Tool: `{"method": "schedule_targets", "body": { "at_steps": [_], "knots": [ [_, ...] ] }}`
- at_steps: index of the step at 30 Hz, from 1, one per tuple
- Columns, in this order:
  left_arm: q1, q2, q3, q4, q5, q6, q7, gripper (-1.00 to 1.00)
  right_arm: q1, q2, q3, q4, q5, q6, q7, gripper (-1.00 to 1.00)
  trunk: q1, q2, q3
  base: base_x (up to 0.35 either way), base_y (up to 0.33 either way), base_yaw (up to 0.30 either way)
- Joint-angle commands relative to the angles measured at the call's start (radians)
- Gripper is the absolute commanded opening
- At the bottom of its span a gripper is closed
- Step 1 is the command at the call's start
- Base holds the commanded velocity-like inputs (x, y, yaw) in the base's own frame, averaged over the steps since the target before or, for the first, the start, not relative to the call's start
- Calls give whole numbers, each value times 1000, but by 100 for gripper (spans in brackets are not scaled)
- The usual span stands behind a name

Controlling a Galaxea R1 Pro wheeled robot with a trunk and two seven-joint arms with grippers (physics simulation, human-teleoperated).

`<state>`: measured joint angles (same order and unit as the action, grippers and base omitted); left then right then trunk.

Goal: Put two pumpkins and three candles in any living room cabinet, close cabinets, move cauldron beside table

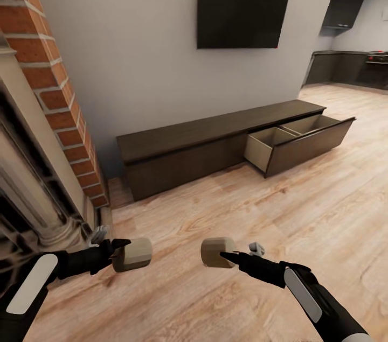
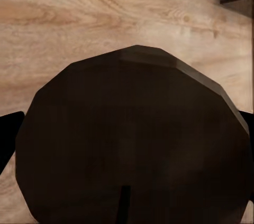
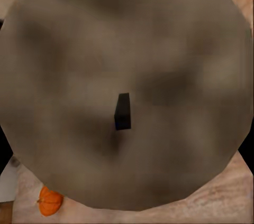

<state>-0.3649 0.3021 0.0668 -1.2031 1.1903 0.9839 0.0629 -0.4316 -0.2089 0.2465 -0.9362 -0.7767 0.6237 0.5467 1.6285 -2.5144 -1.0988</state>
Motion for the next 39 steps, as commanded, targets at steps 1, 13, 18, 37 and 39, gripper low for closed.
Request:
{"method": "schedule_targets", "body": {
  "at_steps": [1,13,18,37,39],
  "knots": [
    [0,-1,0,-1,14,4,6,-100,-1,-1,1,1,-10,3,-1,-100,-1,0,4,0,0,-273],
    [0,-1,-1,-1,14,4,5,-100,-1,-1,0,50,-14,-23,0,-100,-6,3,58,0,0,-273],
    [0,-3,-8,-1,15,4,5,-100,-1,-1,0,51,-14,-24,-1,-100,-8,4,81,0,0,-273],
    [0,-6,-18,-1,37,4,5,-100,-1,-1,-3,85,-14,-30,-1,-100,-17,8,166,0,0,-273],
    [0,-6,-22,-1,37,4,5,-100,-1,-1,-3,85,-13,-30,-1,-100,-18,9,175,0,0,-274]
  ]
}}
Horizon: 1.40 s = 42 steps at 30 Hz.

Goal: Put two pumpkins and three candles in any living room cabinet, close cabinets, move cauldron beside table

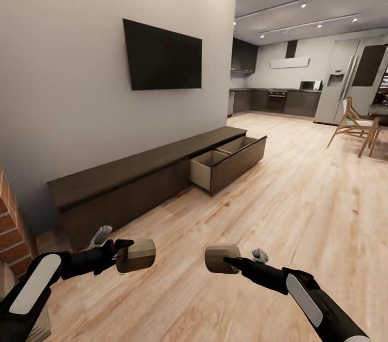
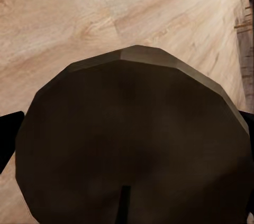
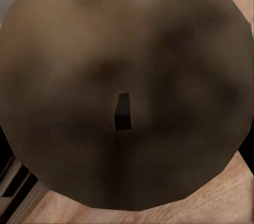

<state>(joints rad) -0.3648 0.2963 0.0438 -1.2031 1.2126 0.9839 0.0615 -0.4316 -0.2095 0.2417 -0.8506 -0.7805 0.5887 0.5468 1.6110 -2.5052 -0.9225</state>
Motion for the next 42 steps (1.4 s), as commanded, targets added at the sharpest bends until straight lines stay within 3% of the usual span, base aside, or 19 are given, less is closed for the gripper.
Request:
{"method": "schedule_targets", "body": {
  "at_steps": [1,8,15,24,42],
  "knots": [
    [0,0,1,-1,15,4,6,-100,-1,-1,2,0,-10,5,-1,-100,-1,0,4,0,0,-274],
    [0,0,-1,-1,16,4,6,-100,-1,1,2,1,-10,5,-1,-100,-4,1,35,0,0,-274],
    [0,1,-15,-1,48,4,6,-100,-1,1,2,1,-8,-2,-1,-100,-7,3,66,0,0,-274],
    [0,1,-16,-1,50,4,6,-100,-1,1,2,1,-8,-18,-1,-100,-11,5,107,0,0,-274],
    [0,1,-15,-1,51,5,6,-100,-1,0,2,2,-8,-18,-1,-100,-80,131,174,0,0,-274]
  ]
}}
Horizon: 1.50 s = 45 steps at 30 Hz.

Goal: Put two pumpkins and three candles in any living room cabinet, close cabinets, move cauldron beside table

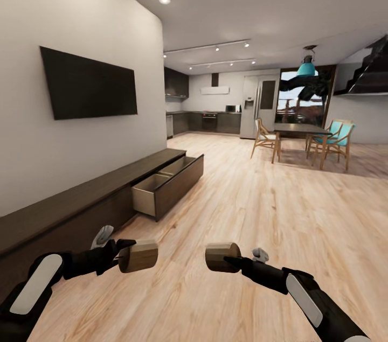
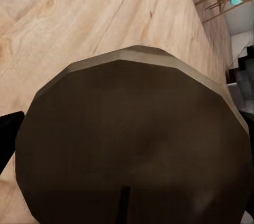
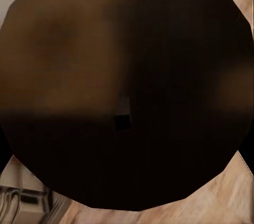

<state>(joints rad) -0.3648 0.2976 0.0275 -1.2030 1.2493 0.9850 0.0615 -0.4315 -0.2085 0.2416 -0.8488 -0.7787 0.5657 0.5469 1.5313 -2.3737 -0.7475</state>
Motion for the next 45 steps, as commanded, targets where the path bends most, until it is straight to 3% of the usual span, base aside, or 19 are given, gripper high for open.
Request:
{"method": "schedule_targets", "body": {
  "at_steps": [1,29,36,45],
  "knots": [
    [0,0,1,-1,15,4,6,-100,-1,0,2,0,-10,5,-1,-100,-4,7,3,0,0,-274],
    [0,0,-5,-1,16,4,6,-100,-1,2,2,0,-8,0,-1,-100,-104,189,100,0,0,-274],
    [0,4,-18,-1,106,4,6,-100,-1,3,2,0,-8,0,-1,-100,-104,189,104,0,0,-274],
    [0,10,-18,0,116,4,7,-100,-1,1,2,0,-9,-1,-1,-100,-104,189,109,29,-6,-274]
  ]
}}
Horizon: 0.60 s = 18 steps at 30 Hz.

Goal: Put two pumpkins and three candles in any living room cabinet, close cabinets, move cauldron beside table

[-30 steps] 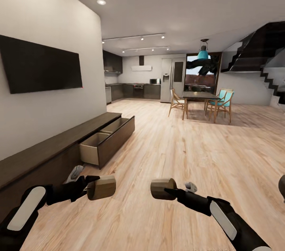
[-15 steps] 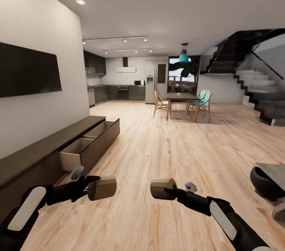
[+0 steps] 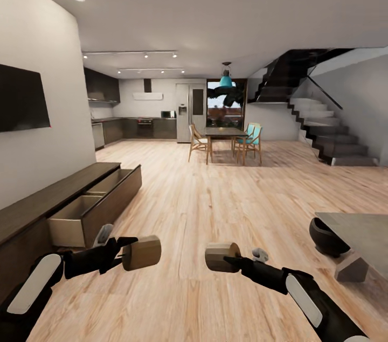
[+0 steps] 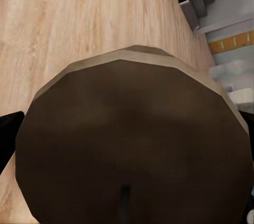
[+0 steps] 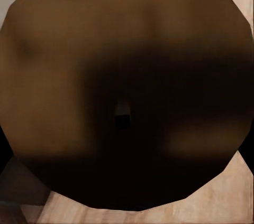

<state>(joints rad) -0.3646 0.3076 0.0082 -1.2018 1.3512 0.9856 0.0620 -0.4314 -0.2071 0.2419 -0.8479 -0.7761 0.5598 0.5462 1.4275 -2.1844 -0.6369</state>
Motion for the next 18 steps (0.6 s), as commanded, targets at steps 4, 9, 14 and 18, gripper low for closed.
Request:
{"method": "schedule_targets", "body": {
  "at_steps": [4,9,14,18],
  "knots": [
    [0,1,1,-1,14,3,7,-100,-1,-3,2,0,-12,4,-2,-100,0,-1,1,236,-128,-274],
    [0,2,1,0,14,3,6,-100,-1,-3,3,0,-11,-21,-3,-100,0,-1,4,267,-155,-274],
    [0,2,1,2,14,4,7,-100,-1,0,4,0,-8,-27,-7,-100,0,-1,7,290,-61,-273],
    [0,2,1,4,14,3,6,-100,-1,2,4,0,-8,-27,-9,-100,0,-1,8,313,-5,-111]
  ]
}}
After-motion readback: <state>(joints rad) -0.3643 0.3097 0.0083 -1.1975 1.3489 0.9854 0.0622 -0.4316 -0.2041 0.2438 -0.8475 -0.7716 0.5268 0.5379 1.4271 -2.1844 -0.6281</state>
